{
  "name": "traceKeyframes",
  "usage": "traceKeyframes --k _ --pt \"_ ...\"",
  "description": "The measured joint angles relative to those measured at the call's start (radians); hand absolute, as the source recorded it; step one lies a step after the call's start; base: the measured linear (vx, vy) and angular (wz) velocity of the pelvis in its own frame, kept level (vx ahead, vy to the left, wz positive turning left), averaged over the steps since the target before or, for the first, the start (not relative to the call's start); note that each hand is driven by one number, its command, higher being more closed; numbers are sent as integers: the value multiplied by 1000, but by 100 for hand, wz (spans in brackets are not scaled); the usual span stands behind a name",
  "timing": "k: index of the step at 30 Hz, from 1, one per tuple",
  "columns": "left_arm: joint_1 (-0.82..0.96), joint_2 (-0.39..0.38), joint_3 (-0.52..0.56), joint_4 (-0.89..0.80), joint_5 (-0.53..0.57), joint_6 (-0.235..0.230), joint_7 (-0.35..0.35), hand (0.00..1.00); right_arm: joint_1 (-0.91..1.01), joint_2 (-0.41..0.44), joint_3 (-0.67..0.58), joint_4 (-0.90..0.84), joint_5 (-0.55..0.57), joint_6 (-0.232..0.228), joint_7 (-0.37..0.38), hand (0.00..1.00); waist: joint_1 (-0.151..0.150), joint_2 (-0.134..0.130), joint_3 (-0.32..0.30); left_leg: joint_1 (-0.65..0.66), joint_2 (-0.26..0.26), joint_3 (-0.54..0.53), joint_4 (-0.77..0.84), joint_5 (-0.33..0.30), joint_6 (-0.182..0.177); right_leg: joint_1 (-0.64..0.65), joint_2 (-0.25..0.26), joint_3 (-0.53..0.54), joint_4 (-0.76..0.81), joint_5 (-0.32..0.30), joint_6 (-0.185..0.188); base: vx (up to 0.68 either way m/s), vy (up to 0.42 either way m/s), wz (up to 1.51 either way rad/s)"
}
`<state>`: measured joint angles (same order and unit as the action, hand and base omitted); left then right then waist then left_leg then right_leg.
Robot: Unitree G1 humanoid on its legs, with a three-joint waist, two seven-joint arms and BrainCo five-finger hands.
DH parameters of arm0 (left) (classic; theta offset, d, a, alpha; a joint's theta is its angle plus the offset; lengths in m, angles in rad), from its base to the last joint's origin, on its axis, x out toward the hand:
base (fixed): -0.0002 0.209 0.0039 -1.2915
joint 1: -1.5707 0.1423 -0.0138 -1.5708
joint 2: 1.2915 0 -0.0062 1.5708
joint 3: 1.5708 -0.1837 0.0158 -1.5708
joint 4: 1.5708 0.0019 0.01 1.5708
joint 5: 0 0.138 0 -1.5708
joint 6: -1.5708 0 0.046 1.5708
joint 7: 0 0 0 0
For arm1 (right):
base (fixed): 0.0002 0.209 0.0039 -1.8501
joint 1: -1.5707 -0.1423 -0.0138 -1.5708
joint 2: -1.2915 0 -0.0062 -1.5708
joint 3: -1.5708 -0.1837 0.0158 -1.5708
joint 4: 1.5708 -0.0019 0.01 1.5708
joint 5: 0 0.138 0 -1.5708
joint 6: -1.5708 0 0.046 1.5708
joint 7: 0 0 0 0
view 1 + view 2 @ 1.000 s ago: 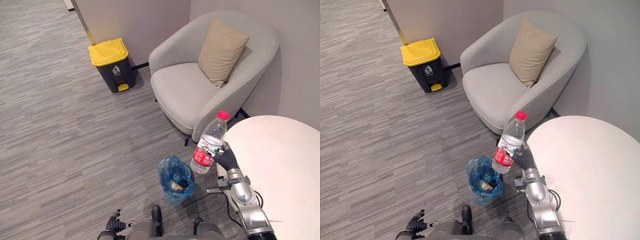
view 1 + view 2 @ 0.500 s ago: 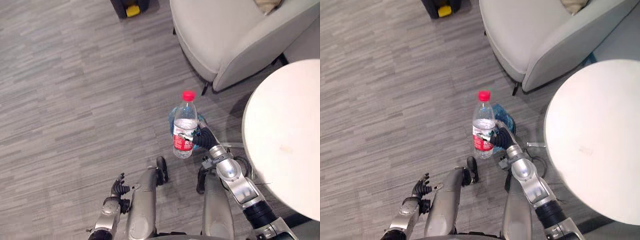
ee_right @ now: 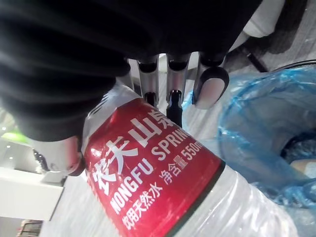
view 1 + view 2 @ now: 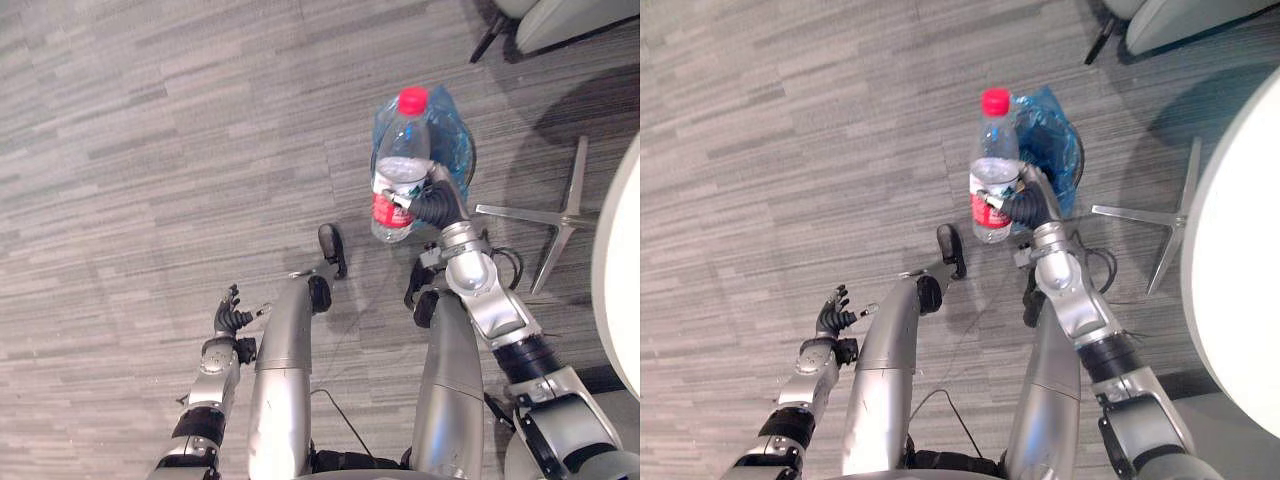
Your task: Gather rubbish on tea table into small bin, then transfer packed bag to large trash can.
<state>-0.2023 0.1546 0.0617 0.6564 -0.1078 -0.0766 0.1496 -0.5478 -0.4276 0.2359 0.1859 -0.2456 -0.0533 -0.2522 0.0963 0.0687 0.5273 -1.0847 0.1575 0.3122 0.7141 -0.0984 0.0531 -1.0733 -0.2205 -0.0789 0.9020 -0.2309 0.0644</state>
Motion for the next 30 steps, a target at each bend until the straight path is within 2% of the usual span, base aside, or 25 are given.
traceKeyframes --k 1,5,18,19,30 --pt "-5 0 0 -3 -1 -1 6 0 -19 -11 -10 20 1 4 -10 100 1 0 0 -18 0 7 7 15 13 -21 -9 0 17 -1 1 34 -34 11" --pt "-8 4 0 -25 -14 -3 5 0 -71 -17 -48 49 2 21 -37 100 1 -4 2 -49 1 7 19 28 26 -49 -11 2 28 -3 8 40 -28 2" --pt "-13 3 -3 -97 -39 -30 5 0 -132 -75 -120 107 8 30 -98 100 -2 -4 2 -66 -5 8 0 36 25 -77 -21 -7 38 -16 -3 -8 -47 3" --pt "-13 3 -3 -97 -39 -30 5 0 -133 -77 -120 107 8 30 -98 0 -3 -4 2 -69 -4 8 2 36 26 -80 -21 -7 40 -16 -3 -10 -31 0" --pt "-17 5 -10 -115 -52 -46 7 0 -134 -37 -97 192 3 34 -92 0 -10 -4 2 -106 1 -5 33 35 26 -113 -20 -9 76 -27 -8 -34 -37 2"
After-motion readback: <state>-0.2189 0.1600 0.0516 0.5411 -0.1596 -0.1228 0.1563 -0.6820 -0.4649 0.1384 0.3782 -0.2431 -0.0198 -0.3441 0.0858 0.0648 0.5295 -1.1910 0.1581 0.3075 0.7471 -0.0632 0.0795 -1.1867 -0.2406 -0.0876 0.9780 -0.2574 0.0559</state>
